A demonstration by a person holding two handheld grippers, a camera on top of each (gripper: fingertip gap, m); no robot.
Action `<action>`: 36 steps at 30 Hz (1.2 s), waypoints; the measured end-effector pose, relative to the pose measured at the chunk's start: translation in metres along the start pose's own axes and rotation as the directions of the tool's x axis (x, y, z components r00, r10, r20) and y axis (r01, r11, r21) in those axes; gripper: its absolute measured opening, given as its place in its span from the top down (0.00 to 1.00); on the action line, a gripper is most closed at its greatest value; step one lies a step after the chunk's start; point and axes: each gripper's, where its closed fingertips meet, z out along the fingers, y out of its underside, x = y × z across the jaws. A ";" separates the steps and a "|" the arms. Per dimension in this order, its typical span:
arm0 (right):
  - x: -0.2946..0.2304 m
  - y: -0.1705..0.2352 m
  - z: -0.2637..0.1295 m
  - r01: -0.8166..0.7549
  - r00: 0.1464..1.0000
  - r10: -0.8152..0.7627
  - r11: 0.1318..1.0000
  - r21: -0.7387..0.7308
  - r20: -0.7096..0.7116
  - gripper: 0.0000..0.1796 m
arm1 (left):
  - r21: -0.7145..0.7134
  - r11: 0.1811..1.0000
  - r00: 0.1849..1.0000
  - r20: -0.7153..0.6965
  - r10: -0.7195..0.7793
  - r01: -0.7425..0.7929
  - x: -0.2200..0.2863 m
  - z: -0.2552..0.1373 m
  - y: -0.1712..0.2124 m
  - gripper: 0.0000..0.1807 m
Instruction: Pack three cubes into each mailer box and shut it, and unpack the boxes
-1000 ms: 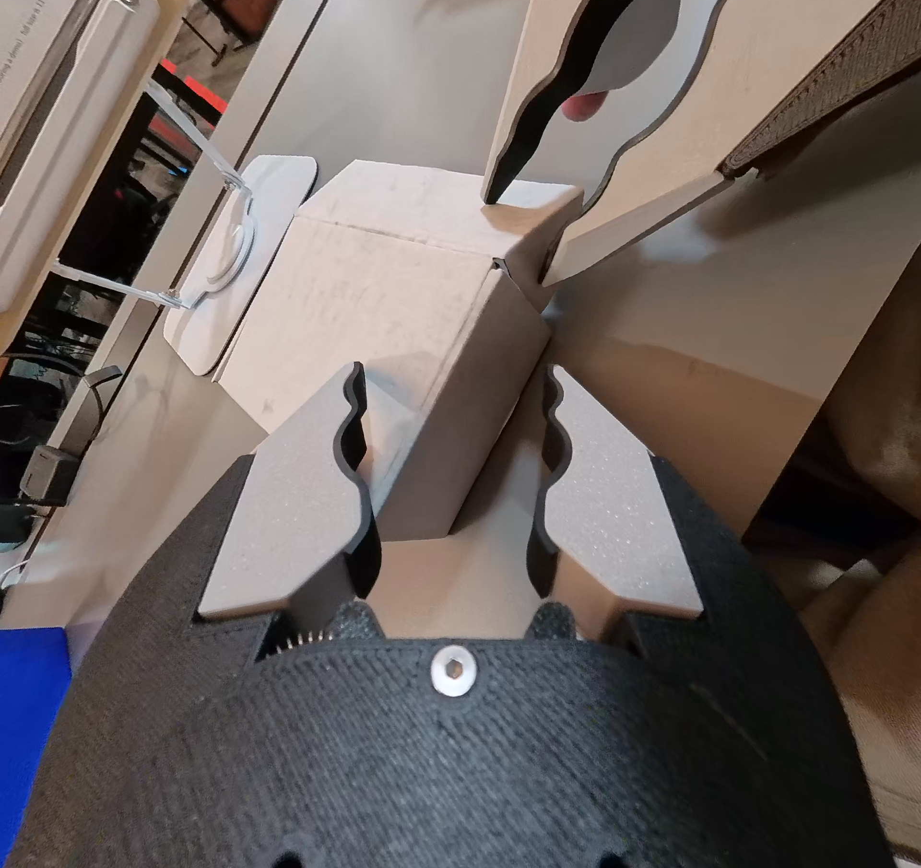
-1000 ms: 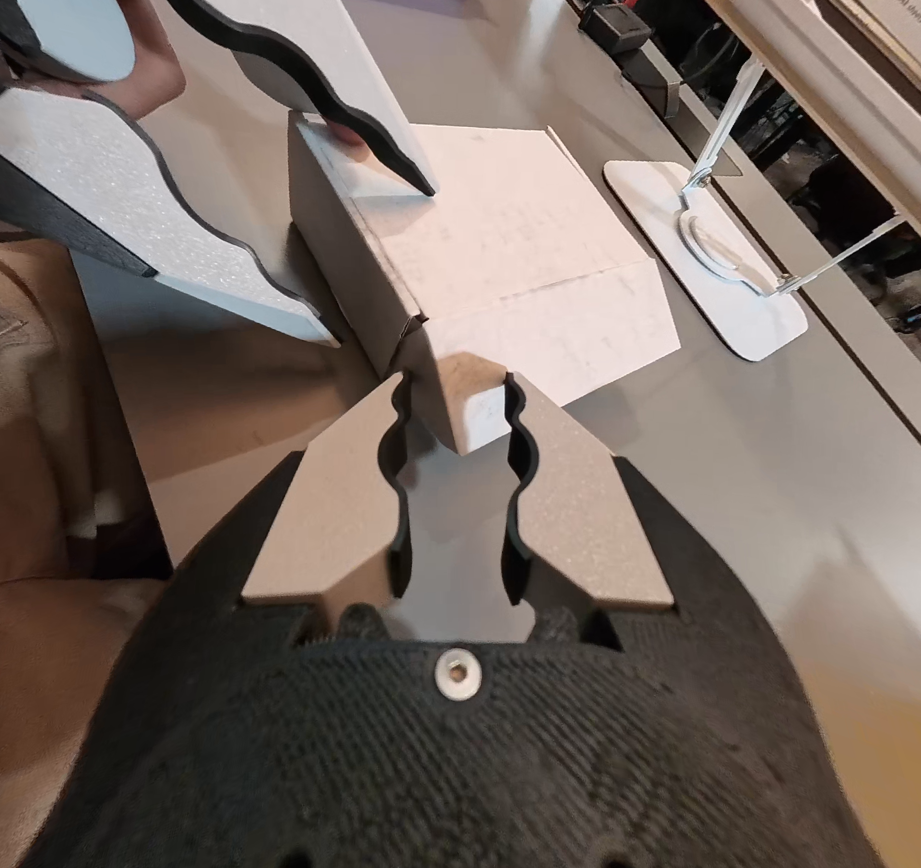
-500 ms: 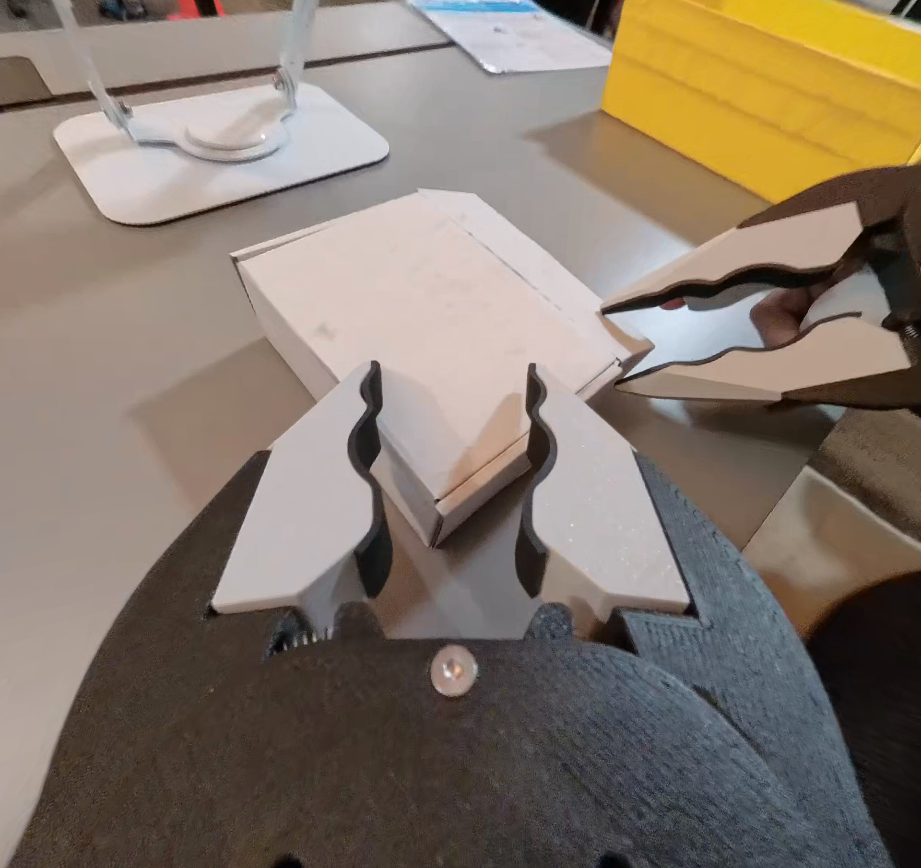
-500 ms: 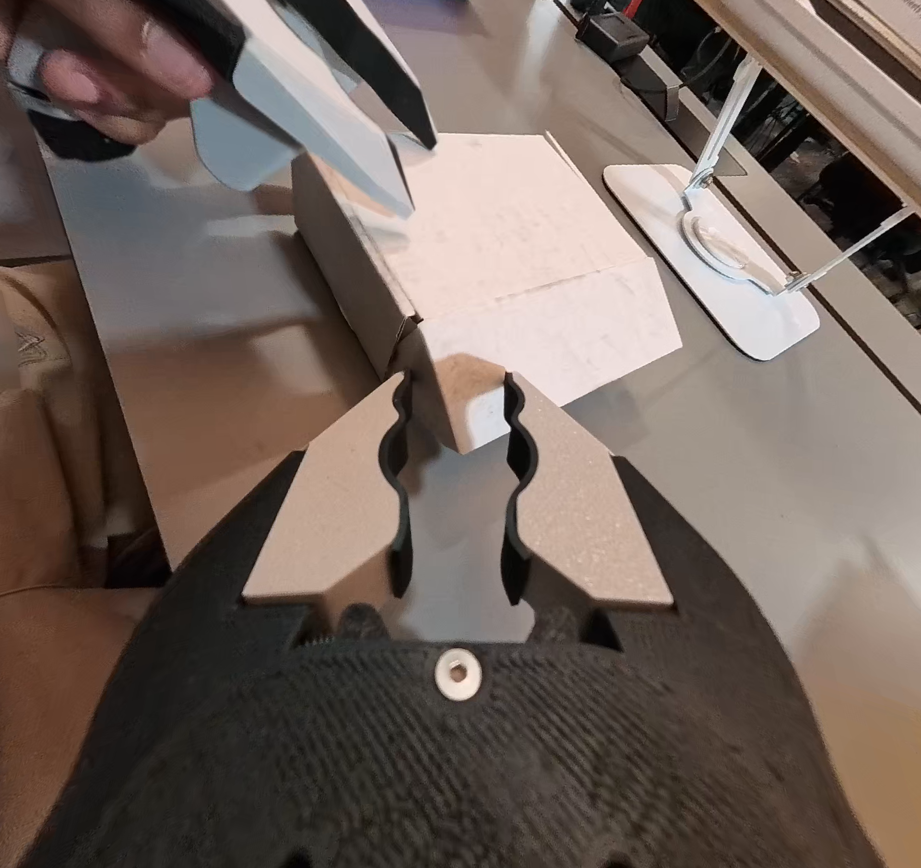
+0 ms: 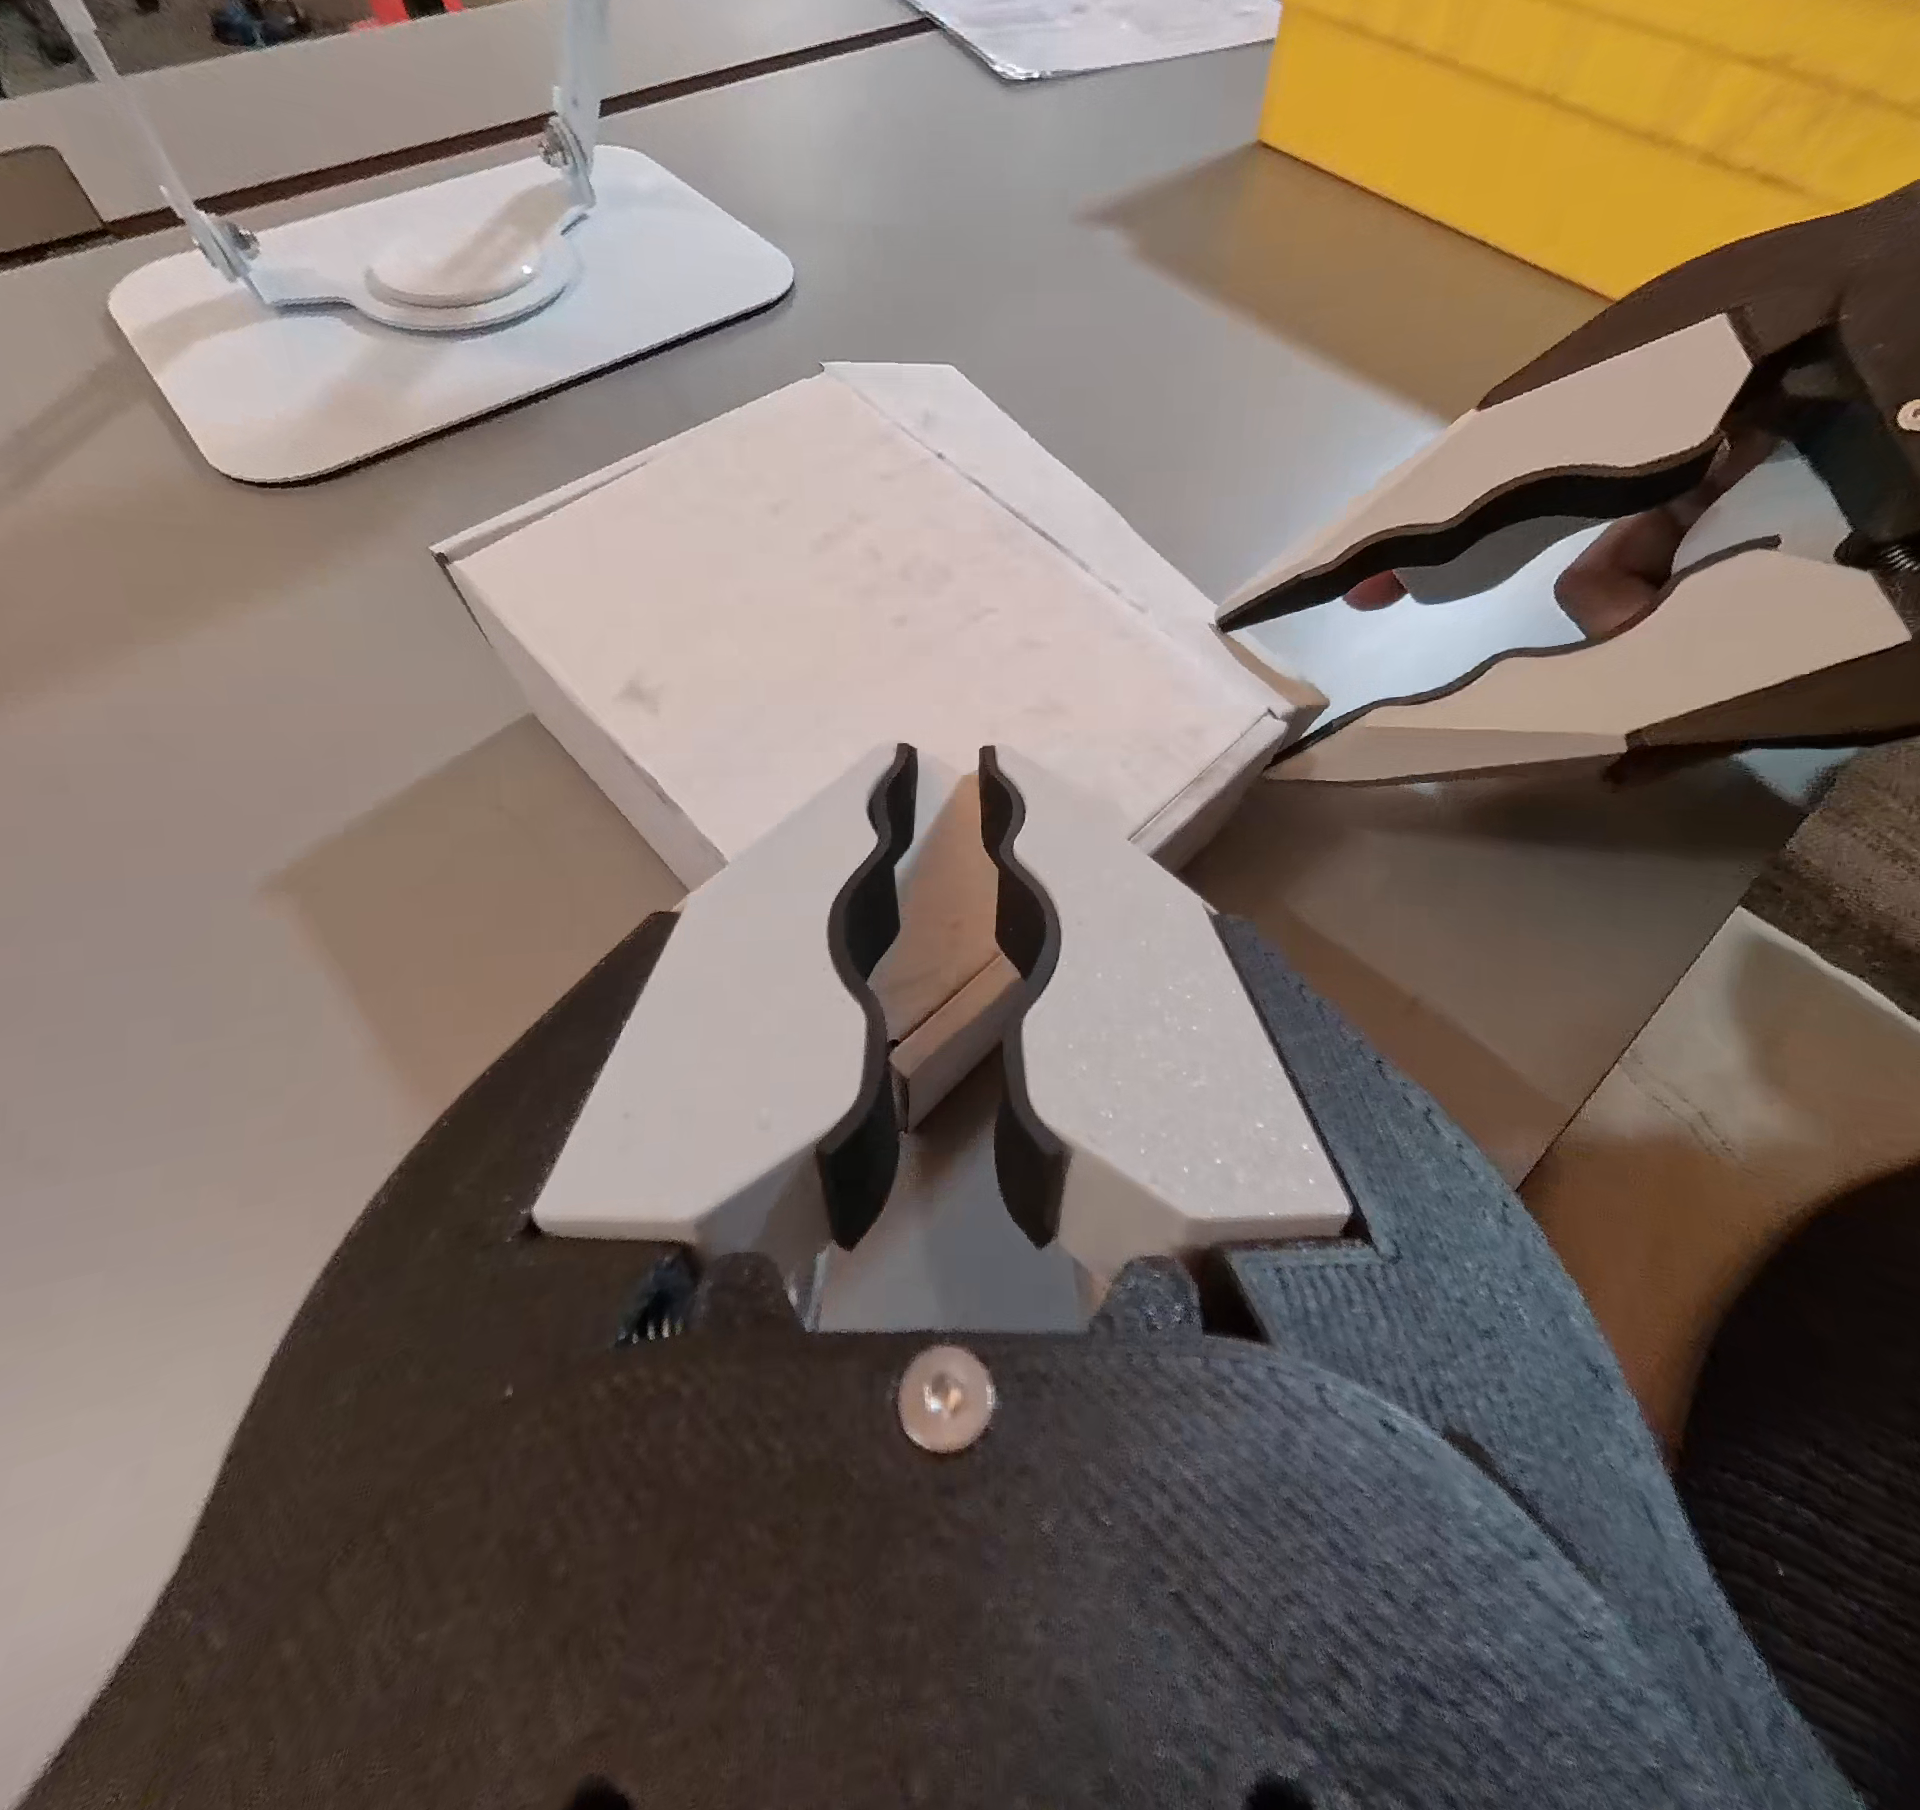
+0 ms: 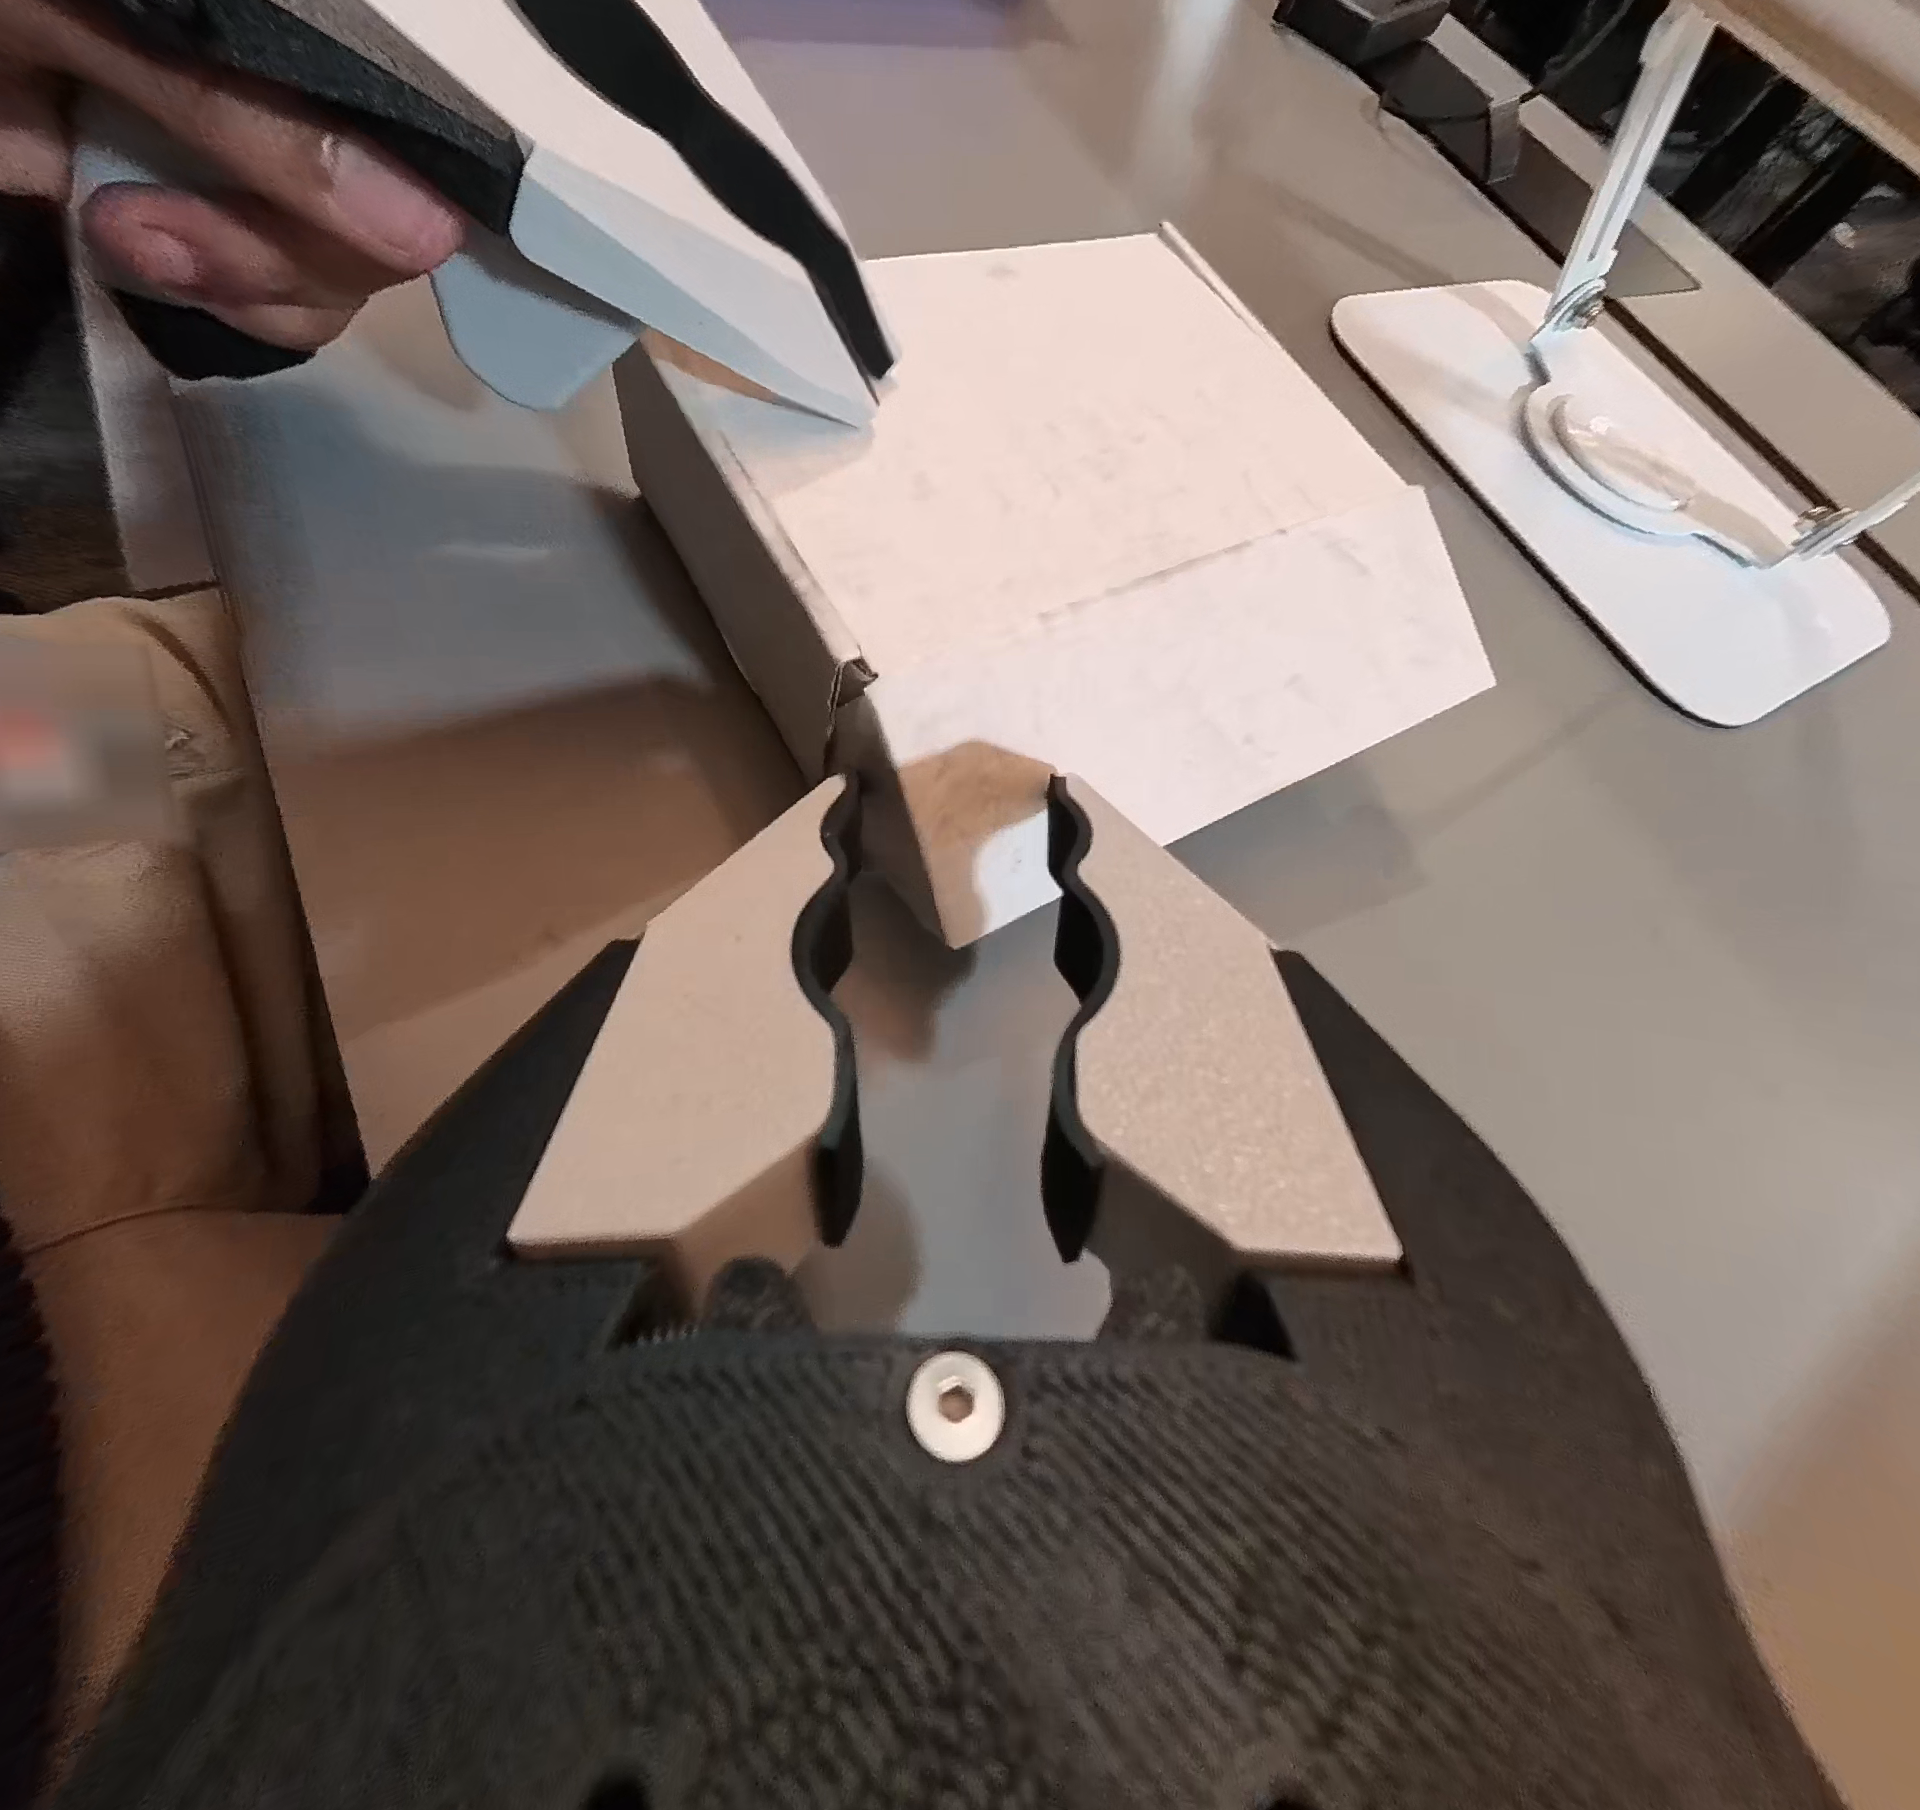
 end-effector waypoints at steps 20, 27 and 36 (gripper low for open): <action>-0.003 -0.019 -0.015 -0.436 0.868 0.402 0.898 0.058 0.291 0.95 | -0.069 0.976 0.894 -0.393 -0.215 0.205 0.047 -0.021 0.009 1.00; 0.033 -0.028 -0.026 -0.360 0.927 0.333 0.919 0.162 0.172 0.77 | 0.000 0.984 0.963 -0.204 -0.174 0.178 0.008 -0.020 0.004 0.91; 0.050 -0.022 -0.019 -0.586 0.790 0.533 0.801 0.119 0.303 0.68 | 0.045 0.949 0.937 -0.179 -0.301 0.314 -0.014 -0.020 -0.003 0.81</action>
